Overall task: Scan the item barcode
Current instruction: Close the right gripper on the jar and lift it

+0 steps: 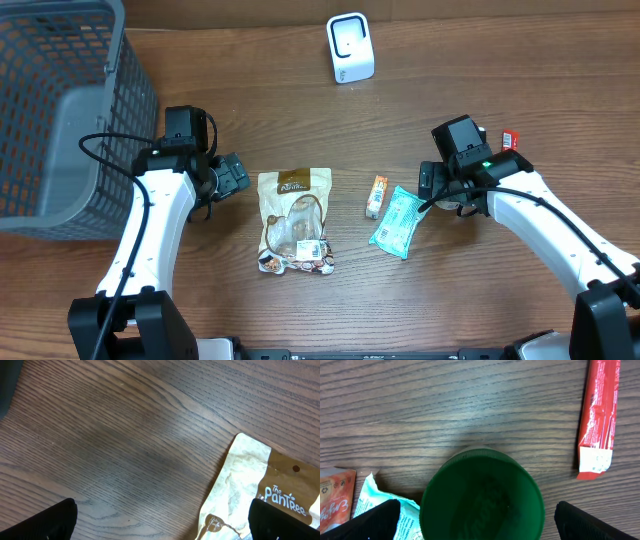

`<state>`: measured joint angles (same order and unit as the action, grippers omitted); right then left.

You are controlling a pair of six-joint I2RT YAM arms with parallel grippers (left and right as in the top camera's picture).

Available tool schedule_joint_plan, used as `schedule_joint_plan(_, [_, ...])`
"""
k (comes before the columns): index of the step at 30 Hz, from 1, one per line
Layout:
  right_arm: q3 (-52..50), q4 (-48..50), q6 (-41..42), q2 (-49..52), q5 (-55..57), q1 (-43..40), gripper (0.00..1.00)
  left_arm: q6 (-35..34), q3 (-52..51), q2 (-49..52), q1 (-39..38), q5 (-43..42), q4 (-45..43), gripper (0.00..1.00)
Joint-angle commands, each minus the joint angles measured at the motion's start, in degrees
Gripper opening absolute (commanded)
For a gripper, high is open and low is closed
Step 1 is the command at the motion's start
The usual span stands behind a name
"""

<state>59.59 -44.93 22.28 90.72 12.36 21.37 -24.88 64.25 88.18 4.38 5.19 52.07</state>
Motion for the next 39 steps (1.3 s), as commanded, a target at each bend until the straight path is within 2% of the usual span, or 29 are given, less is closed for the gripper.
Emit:
schedule_joint_plan(1, [-0.46, 0.74, 0.15, 1.42, 0.85, -0.24, 1.0, 0.66, 0.83, -0.13, 0.11, 0.59, -0.02, 1.0])
schedule_joint_plan(8, [-0.46, 2.67, 0.17, 4.57, 0.85, -0.24, 1.0, 0.66, 0.83, -0.13, 0.11, 0.59, -0.02, 1.0])
schedule_joint_plan(30, [-0.46, 2.69, 0.17, 4.68, 1.11, -0.24, 0.99, 0.66, 0.83, -0.13, 0.11, 0.59, -0.02, 1.0])
schedule_joint_plan(32, [-0.46, 2.67, 0.17, 4.68, 1.11, -0.24, 0.95, 0.66, 0.83, -0.13, 0.11, 0.59, -0.02, 1.0])
schedule_joint_plan(39, [-0.52, 3.89, 0.15, 5.92, 1.11, -0.24, 0.94, 0.66, 0.83, -0.13, 0.11, 0.57, -0.02, 1.0])
